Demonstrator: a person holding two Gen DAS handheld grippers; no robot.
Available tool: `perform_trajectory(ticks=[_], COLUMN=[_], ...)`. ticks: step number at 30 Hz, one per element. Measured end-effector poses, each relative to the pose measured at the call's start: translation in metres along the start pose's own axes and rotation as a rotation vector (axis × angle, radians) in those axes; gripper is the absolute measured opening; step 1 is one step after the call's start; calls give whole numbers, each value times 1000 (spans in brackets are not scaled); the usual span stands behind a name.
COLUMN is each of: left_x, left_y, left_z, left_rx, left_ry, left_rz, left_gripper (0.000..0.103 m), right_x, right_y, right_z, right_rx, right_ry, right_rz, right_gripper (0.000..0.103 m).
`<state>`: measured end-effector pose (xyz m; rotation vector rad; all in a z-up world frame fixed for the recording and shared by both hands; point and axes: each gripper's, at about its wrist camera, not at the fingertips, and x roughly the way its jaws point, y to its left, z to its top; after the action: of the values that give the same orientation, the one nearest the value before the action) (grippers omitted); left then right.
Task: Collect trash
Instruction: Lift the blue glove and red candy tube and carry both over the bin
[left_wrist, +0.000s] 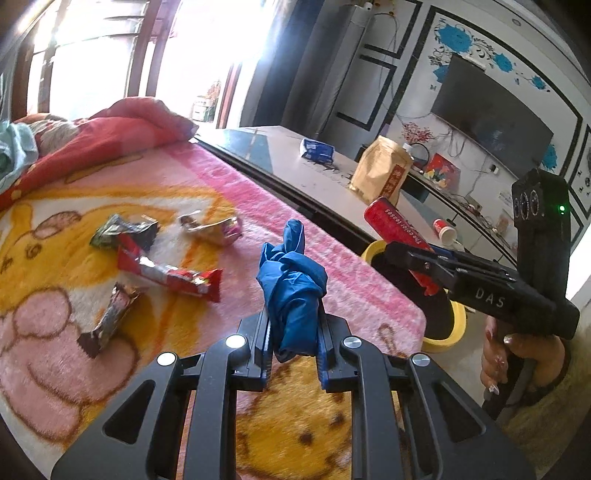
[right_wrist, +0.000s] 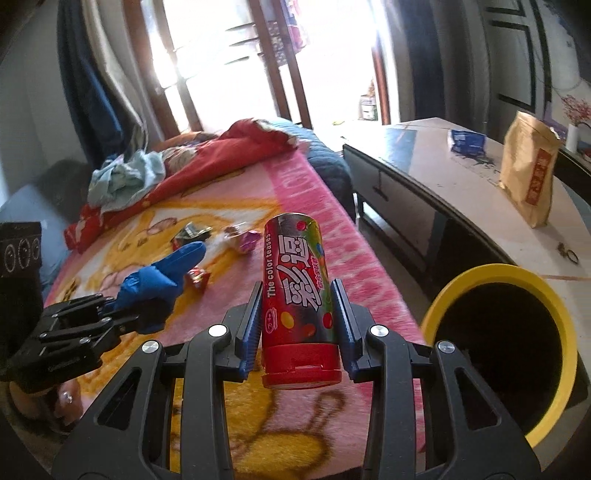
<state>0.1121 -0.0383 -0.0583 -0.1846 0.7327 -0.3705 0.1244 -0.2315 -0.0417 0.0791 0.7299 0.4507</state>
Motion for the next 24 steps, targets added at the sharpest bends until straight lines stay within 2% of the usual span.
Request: perform_trajectory(ticks=[24], left_x=[28], left_y=[-79], left_z=[24], left_rx=[140], left_ry=[-13], left_rz=[-140], left_gripper=[18], right_x=[-58], right_y=[-85], right_z=[-3], right_rx=[173], right_ry=[-94], right_rz=[-207], right_gripper=[28])
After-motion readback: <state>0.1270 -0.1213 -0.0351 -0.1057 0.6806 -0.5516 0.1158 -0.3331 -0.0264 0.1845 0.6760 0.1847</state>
